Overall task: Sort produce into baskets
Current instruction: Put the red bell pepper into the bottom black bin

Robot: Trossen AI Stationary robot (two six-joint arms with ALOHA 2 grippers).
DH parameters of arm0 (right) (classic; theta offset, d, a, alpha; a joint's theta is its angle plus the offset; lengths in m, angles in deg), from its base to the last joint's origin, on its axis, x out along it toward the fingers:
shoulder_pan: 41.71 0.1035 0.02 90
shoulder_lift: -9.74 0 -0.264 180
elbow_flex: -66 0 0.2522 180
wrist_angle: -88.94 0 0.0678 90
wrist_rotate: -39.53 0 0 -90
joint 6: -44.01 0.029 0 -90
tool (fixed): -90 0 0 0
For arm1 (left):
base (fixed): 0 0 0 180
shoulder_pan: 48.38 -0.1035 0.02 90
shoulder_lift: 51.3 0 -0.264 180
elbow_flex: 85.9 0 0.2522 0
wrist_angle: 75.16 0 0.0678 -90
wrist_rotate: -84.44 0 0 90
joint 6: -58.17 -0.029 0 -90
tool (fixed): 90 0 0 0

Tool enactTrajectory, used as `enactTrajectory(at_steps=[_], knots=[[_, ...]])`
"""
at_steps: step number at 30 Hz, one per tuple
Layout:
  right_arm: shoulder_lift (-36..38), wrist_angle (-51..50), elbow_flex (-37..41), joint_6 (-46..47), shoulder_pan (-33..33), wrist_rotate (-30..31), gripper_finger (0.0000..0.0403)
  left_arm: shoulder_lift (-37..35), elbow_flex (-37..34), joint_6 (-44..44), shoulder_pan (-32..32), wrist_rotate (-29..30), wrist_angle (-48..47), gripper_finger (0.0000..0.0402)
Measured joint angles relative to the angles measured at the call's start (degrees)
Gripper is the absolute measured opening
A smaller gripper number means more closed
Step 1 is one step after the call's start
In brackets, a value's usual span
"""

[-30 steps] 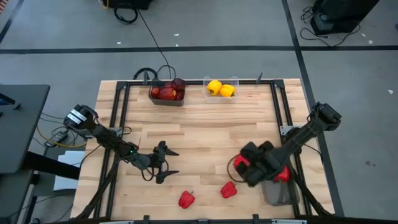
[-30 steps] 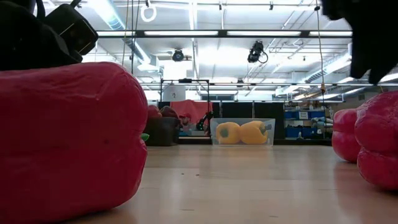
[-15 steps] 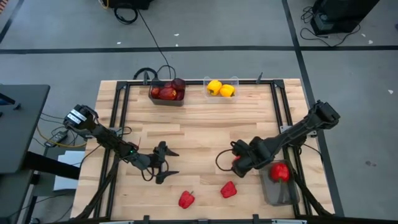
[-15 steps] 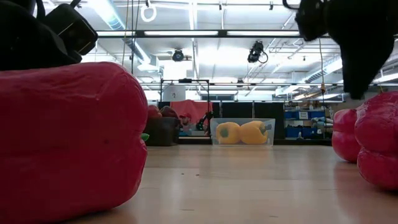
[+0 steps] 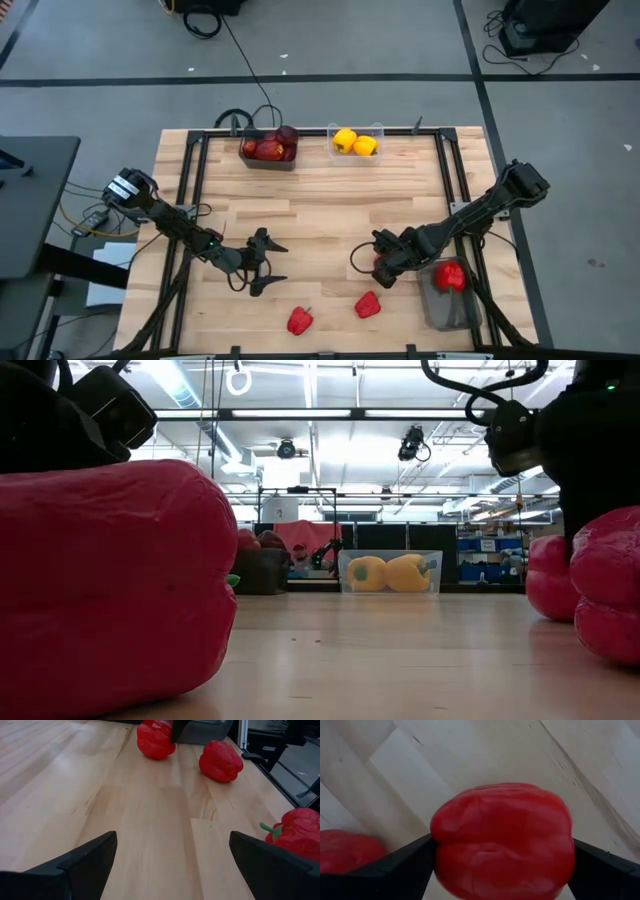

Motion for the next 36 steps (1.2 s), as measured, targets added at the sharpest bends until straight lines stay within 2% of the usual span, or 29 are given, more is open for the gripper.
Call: enactTrajectory(at_steps=[5,11,18,26,30,36], knots=[[-0.3,-1.8,-2.3,-2.3,0.0,-0.1,0.0344,0.0,0.0,0.0,0.0,0.0,0.0,0.0392],[0.4,-10.4,-9.6,-5.7,1.3,-1.8,0.0345,0.0,0.0,1.4,0.0,0.2,1.1,0.0392],[0.5,-25.1,-19.3,-4.2,6.3,-5.8,0.0358,0.0,0.0,1.6,0.0,0.3,0.8,0.0392],[0.5,-30.1,-22.0,6.2,15.4,-17.5,0.0356,0.0,0.0,1.8,0.0,0.6,0.9,0.0392],[0.5,-30.3,-22.0,14.0,20.4,-19.8,0.0356,0.0,0.0,3.4,0.0,0.6,0.9,0.0392],[0.5,-30.2,-22.0,24.7,27.4,-19.8,0.0363,0.0,0.0,3.6,0.0,0.6,0.9,0.0392]])
